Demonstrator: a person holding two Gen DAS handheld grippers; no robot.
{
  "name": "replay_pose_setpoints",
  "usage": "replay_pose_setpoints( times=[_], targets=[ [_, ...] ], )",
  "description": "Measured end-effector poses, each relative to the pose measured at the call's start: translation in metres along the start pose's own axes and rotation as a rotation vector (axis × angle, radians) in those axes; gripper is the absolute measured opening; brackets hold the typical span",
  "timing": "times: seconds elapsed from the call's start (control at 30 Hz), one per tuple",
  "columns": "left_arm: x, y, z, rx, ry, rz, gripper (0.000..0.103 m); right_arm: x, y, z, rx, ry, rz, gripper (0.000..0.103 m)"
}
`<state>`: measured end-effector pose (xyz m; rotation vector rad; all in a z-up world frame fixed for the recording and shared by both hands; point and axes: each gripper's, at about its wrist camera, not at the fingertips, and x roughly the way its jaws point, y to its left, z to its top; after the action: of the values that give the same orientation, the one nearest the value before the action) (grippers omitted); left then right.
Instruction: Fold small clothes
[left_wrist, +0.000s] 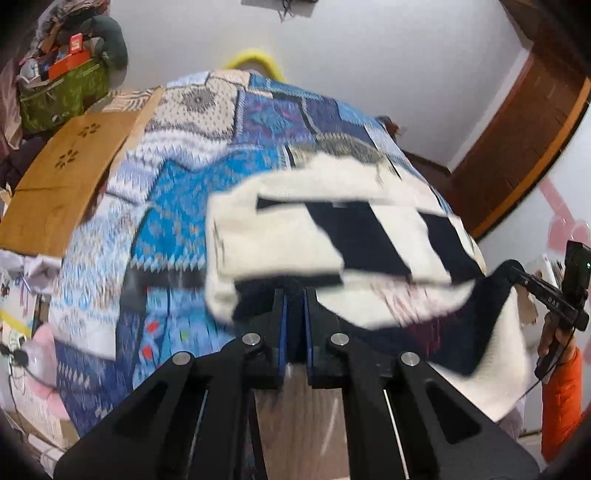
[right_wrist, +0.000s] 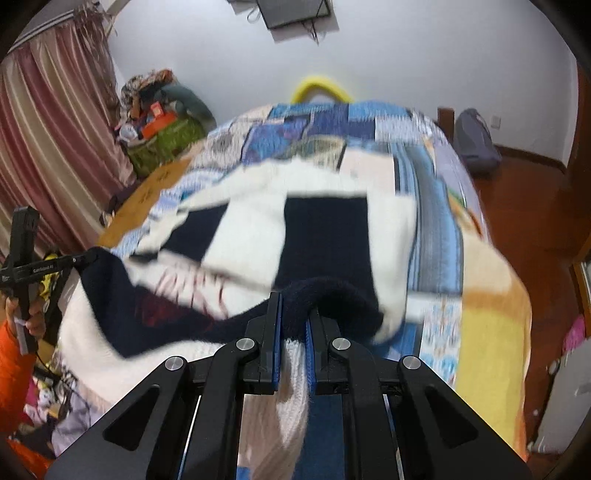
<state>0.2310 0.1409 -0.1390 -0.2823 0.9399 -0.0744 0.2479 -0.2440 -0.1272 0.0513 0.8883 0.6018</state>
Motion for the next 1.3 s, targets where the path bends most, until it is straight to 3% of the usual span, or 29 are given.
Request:
replay_pose_setpoints(
  times=[0.17,0.33,0.47,0.53,0.67,0.73,0.8,0.9,1.07,1.3],
  targets=[
    [0.041,0.022,0.034,-0.053,0.022,0.041,0.007,0.028,-0.012,0.034,0.017,-0.010,-0.030,0.009],
    [0.104,0.054,0.036,-0.107,0.142,0.104,0.009,0.071,-0.042,0.045,0.077,0.060,-0.073,0.011],
    [0.114,0.067,0.033,-0.138,0.133,0.113,0.028,0.088,-0.062,0.041,0.130,0.113,-0.066,0.013],
    [0.107,0.070,0.035,-0.130,0.106,0.142,0.031,0.085,-0.065,0.041,0.136,0.112,-0.053,0.013],
    [0.087,0.073,0.038,-0.077,0.073,0.225,0.031,0.065,-0.064,0.047,0.134,0.083,-0.041,0.020],
    [0.073,0.072,0.034,-0.031,0.059,0.258,0.031,0.052,-0.063,0.051,0.119,0.052,-0.066,0.032],
    [0.065,0.071,0.028,-0.001,0.055,0.272,0.038,0.033,-0.062,0.052,0.098,-0.009,-0.096,0.050],
    [0.057,0.065,0.012,0.058,0.061,0.286,0.050,0.015,-0.061,0.048,0.072,-0.041,-0.124,0.053],
    [0.061,0.049,-0.012,0.154,0.094,0.290,0.052,0.011,-0.063,0.023,0.018,0.012,-0.176,0.054],
    [0.085,0.020,-0.004,0.255,0.107,0.284,0.064,0.034,-0.057,0.003,-0.048,0.106,-0.191,0.054]
  ],
)
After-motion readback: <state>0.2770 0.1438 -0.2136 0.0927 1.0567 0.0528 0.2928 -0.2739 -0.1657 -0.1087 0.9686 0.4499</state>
